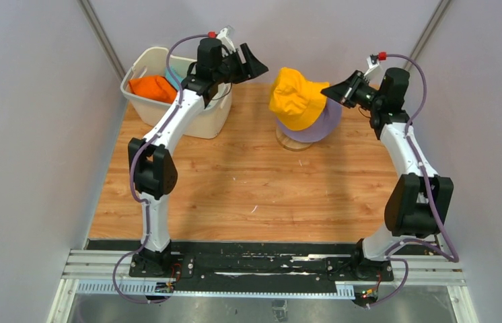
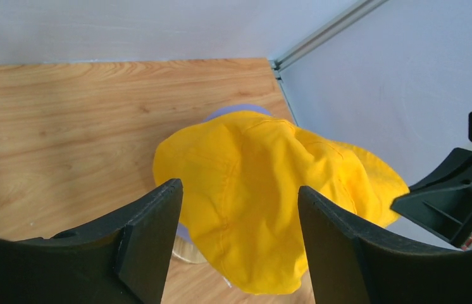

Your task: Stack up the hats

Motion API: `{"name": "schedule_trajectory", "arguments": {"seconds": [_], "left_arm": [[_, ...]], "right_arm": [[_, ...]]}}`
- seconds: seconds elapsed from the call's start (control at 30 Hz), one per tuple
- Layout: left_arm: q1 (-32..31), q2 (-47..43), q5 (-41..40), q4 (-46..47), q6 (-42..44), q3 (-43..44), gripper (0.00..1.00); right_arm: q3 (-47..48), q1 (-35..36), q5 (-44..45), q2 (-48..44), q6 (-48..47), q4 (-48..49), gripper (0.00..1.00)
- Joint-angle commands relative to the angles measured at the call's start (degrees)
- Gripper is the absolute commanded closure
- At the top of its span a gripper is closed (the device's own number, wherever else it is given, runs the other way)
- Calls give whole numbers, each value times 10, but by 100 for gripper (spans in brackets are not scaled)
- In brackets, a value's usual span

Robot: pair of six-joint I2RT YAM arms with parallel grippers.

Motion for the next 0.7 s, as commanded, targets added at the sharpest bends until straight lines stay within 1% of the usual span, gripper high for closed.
{"name": "schedule_trajectory", "arguments": {"seconds": [0.0,0.1,0.23,0.4,0.67], "left_arm": [[-4,-34,-9,17,13,-27,28],[-6,-36,-9,16,12,-30,28],[-6,-42,-15,14,15,-34,28],[-7,-47,-21,9,22,-44,28],[-6,-49,-27,7,25,-50,28]], "right_arm": [[-25,-35,46,2,-62,-79,100],[-22,-50,58,28,-59,-80,100],[7,-62,73,76,-59,-98,99],[45,-63,78,137,-63,-112,99],[95,-56,84,208,-60,-117,100]]}}
